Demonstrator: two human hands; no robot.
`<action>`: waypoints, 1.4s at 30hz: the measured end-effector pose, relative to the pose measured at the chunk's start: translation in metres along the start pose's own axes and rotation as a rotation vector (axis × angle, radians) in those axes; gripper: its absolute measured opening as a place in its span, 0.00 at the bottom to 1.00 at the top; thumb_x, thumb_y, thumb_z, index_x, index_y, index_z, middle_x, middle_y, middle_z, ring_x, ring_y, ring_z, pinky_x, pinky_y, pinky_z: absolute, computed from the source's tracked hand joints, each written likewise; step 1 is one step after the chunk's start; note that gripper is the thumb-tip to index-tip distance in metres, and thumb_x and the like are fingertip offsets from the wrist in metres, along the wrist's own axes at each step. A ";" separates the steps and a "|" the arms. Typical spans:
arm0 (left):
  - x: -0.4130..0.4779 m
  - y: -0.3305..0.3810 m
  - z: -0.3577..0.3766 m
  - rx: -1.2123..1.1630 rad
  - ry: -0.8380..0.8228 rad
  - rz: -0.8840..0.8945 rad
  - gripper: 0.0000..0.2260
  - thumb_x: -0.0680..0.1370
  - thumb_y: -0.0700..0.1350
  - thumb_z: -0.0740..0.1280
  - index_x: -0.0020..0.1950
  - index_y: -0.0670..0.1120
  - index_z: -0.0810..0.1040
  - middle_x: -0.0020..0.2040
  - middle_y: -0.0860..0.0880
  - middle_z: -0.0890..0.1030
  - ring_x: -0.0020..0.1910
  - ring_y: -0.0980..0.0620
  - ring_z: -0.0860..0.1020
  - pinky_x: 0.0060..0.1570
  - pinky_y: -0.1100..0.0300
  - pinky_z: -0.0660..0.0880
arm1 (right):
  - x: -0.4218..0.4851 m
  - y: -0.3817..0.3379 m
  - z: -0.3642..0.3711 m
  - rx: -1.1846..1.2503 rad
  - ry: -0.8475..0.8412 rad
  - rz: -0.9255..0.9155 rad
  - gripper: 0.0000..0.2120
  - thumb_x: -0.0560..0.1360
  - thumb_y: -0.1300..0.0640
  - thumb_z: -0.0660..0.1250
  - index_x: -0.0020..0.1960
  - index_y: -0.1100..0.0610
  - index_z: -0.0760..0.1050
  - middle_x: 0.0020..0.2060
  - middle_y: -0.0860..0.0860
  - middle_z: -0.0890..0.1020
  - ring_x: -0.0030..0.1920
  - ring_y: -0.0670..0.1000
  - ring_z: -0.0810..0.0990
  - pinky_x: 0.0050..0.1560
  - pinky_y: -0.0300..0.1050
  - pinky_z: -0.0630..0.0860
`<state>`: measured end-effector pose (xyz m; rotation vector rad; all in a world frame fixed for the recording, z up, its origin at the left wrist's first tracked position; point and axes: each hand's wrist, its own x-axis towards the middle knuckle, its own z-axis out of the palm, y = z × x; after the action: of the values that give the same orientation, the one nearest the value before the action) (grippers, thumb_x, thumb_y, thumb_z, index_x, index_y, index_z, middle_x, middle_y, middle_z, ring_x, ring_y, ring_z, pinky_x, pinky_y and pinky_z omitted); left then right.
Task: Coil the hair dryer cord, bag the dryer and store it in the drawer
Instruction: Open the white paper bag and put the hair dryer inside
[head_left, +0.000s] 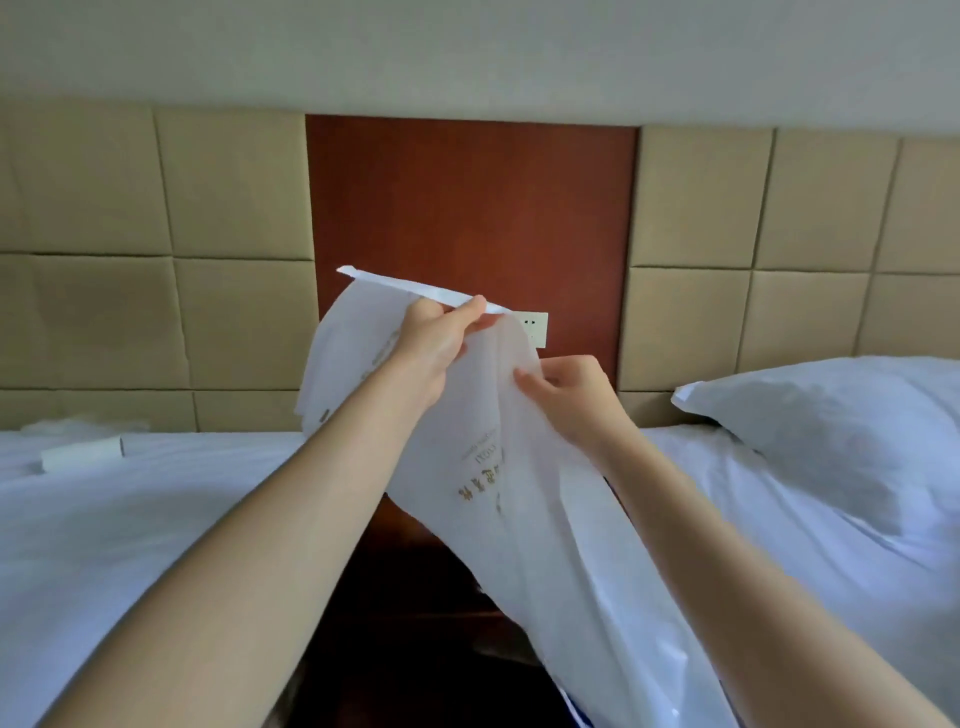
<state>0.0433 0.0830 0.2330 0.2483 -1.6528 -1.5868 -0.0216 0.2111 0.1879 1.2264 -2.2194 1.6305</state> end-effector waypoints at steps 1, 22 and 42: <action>0.004 0.010 -0.002 -0.013 0.010 0.017 0.06 0.78 0.43 0.65 0.41 0.46 0.75 0.47 0.47 0.82 0.52 0.51 0.80 0.50 0.56 0.71 | 0.004 -0.008 -0.004 -0.024 0.014 -0.017 0.23 0.75 0.55 0.63 0.25 0.55 0.58 0.19 0.45 0.61 0.22 0.44 0.57 0.25 0.38 0.53; 0.099 -0.012 -0.107 -0.412 0.221 0.033 0.09 0.82 0.42 0.56 0.54 0.49 0.75 0.52 0.48 0.79 0.51 0.51 0.78 0.56 0.47 0.72 | 0.098 0.002 0.059 -0.623 0.344 -0.586 0.14 0.78 0.54 0.57 0.47 0.60 0.78 0.32 0.55 0.81 0.33 0.61 0.77 0.28 0.46 0.67; 0.056 -0.203 -0.238 -0.192 0.719 -0.359 0.36 0.76 0.41 0.68 0.76 0.44 0.48 0.57 0.44 0.76 0.47 0.49 0.77 0.46 0.51 0.77 | 0.073 0.046 0.301 -0.740 -0.456 -0.436 0.18 0.80 0.46 0.53 0.55 0.56 0.76 0.55 0.57 0.79 0.56 0.60 0.77 0.46 0.47 0.65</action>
<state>0.0860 -0.1687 0.0436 0.9345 -0.9247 -1.6292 0.0038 -0.0777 0.0690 1.7463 -2.2105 0.3263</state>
